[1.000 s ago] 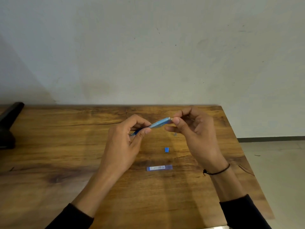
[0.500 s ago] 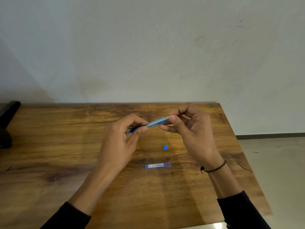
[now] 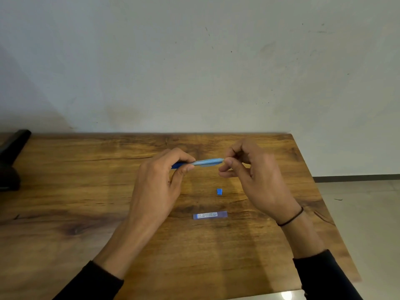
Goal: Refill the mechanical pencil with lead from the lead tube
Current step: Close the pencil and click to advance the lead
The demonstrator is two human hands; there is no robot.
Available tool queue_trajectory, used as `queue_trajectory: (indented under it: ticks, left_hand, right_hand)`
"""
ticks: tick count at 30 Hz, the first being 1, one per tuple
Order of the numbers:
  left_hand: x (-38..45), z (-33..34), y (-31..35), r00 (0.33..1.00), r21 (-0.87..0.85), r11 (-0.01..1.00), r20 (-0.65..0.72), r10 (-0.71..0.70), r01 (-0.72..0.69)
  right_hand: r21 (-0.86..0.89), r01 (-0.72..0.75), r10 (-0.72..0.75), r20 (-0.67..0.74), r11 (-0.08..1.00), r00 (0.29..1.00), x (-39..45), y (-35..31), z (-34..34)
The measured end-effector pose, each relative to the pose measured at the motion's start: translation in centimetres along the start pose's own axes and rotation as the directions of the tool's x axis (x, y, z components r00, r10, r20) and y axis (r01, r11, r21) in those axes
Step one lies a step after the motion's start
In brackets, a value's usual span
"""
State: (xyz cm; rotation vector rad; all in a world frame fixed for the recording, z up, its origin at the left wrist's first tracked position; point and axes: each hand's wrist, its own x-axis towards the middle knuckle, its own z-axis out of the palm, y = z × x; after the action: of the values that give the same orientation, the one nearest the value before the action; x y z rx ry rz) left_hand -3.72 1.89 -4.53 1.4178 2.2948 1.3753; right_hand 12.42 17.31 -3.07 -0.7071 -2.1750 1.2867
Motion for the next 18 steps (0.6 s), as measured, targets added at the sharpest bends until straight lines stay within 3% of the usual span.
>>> queue_trajectory:
  ticks: [3, 7, 13, 15, 18]
  left_hand:
    - [-0.1, 0.0, 0.0, 1.0, 0.054, 0.998, -0.003, 0.02, -0.019]
    - [-0.1, 0.0, -0.2, 0.999, 0.051, 0.998, -0.002, 0.032, -0.032]
    - [0.0, 0.0, -0.5, 1.0, 0.03, 0.999, -0.003, 0.031, -0.031]
    - [0.0, 0.0, -0.4, 1.0, 0.027, 0.999, 0.0, 0.028, -0.028]
    - [0.1, -0.1, -0.5, 1.0, 0.024, 1.0, -0.003, 0.016, -0.016]
  right_hand:
    - [-0.081, 0.01, -0.008, 0.031, 0.997, 1.0, -0.1, 0.0, 0.0]
    - [0.007, -0.057, 0.057, -0.033, 0.998, 0.998, 0.0, -0.2, 0.4]
    - [0.143, -0.033, 0.039, -0.042, 0.989, 0.998, 0.1, -0.2, 0.3]
    - [0.094, -0.02, 0.026, -0.064, 0.995, 0.998, 0.2, 0.1, -0.4]
    - [-0.202, -0.019, -0.001, -0.103, 0.979, 0.995, 0.0, 1.2, -1.5]
